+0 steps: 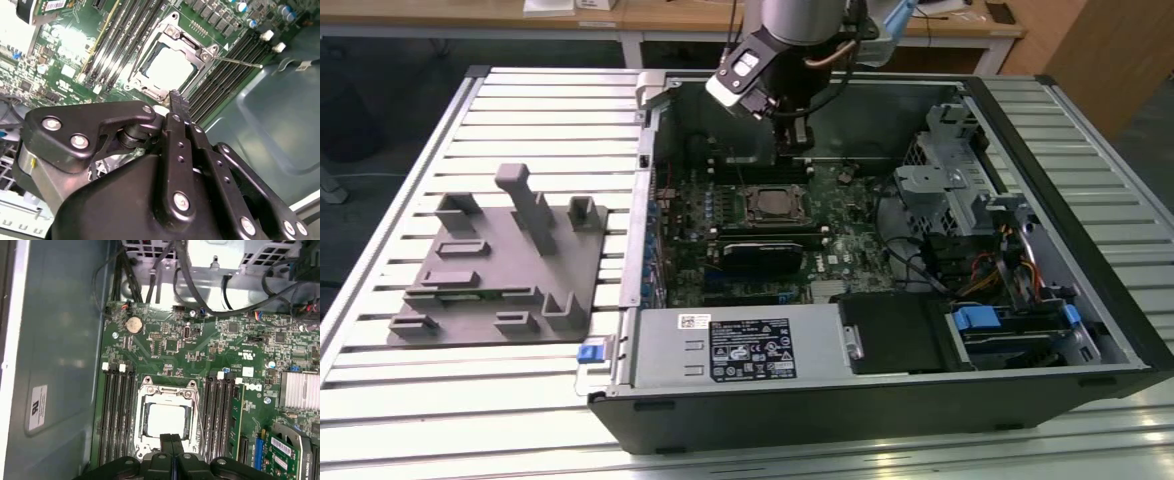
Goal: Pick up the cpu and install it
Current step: 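Install the first cpu locking lever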
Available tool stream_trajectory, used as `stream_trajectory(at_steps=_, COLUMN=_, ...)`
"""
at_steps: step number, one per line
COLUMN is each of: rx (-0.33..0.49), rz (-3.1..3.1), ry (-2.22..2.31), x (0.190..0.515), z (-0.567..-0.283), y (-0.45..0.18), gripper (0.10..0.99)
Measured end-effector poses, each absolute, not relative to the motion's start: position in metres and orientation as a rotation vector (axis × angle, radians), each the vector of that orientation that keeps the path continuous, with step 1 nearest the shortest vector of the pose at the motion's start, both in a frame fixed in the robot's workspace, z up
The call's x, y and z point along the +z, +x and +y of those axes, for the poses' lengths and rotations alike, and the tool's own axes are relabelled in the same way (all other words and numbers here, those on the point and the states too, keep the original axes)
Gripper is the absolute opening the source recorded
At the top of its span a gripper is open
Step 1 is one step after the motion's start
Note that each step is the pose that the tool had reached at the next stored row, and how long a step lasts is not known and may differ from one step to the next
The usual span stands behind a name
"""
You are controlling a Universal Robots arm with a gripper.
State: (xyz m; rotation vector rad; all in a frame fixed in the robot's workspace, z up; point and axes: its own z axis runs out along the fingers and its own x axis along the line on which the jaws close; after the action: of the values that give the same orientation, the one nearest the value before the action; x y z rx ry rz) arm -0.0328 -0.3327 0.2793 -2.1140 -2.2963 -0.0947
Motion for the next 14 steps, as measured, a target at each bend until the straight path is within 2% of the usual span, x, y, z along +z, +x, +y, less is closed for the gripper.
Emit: stream_trajectory(at_steps=14, rx=-0.090, rz=-2.525, ry=-1.823, x=0.2784, z=-0.3327, y=-0.0328, gripper=0.106)
